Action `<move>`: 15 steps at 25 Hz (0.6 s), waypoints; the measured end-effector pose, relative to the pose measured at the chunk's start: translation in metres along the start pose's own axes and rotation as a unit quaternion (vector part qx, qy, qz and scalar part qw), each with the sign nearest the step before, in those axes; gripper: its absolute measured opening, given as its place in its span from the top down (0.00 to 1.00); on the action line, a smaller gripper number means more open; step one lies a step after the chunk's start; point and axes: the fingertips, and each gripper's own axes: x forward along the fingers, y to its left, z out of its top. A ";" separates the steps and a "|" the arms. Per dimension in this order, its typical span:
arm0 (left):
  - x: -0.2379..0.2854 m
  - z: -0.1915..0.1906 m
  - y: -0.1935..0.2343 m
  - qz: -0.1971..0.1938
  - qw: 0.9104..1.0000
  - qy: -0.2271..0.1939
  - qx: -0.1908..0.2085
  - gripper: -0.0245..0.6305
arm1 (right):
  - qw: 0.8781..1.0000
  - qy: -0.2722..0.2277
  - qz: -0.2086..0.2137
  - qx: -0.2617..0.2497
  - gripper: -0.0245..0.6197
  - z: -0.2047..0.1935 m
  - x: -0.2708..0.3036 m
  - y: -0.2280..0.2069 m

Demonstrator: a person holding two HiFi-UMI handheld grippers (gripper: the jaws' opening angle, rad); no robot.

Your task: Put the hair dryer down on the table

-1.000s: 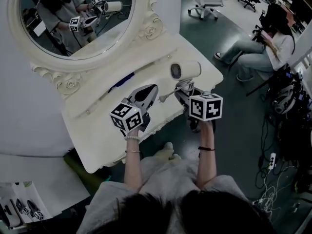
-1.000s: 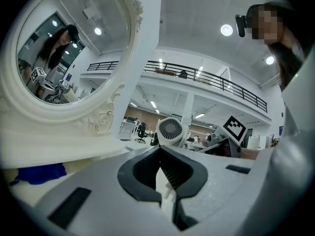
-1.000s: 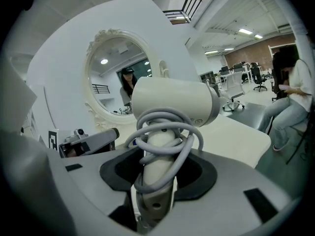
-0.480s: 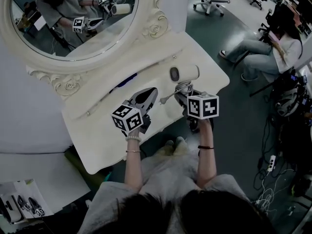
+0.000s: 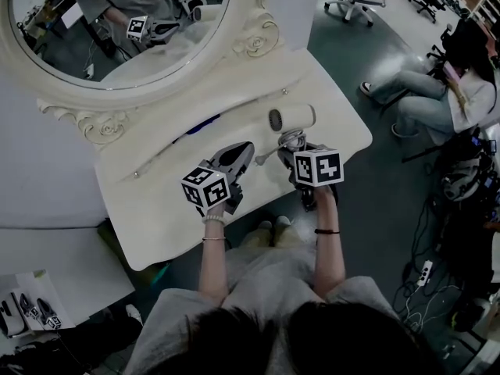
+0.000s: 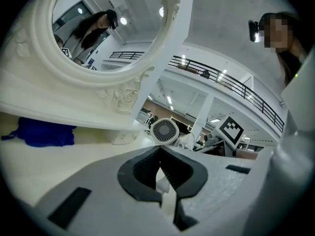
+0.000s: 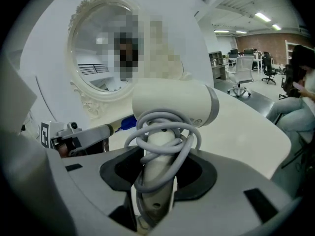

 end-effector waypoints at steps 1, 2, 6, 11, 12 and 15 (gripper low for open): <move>0.002 -0.001 0.002 0.004 1.000 0.001 0.000 0.96 | 1.000 0.006 -0.002 -0.005 0.68 0.000 0.003 -0.002; 0.003 -0.002 0.004 0.007 1.000 0.003 -0.001 0.96 | 1.000 0.013 -0.003 -0.009 0.68 -0.001 0.006 -0.005; 0.010 -0.007 0.011 0.013 1.000 0.009 -0.011 0.96 | 0.999 0.043 -0.007 -0.027 0.68 -0.004 0.016 -0.011; 0.018 -0.017 0.020 0.020 0.999 0.019 -0.025 0.96 | 0.996 0.077 -0.003 -0.038 0.68 -0.008 0.029 -0.016; 0.020 -0.019 0.022 0.022 0.999 0.022 -0.028 0.96 | 0.996 0.083 -0.005 -0.040 0.68 -0.008 0.032 -0.017; 0.023 -0.026 0.026 0.028 0.999 0.029 -0.035 0.96 | 0.994 0.098 -0.009 -0.046 0.68 -0.010 0.037 -0.022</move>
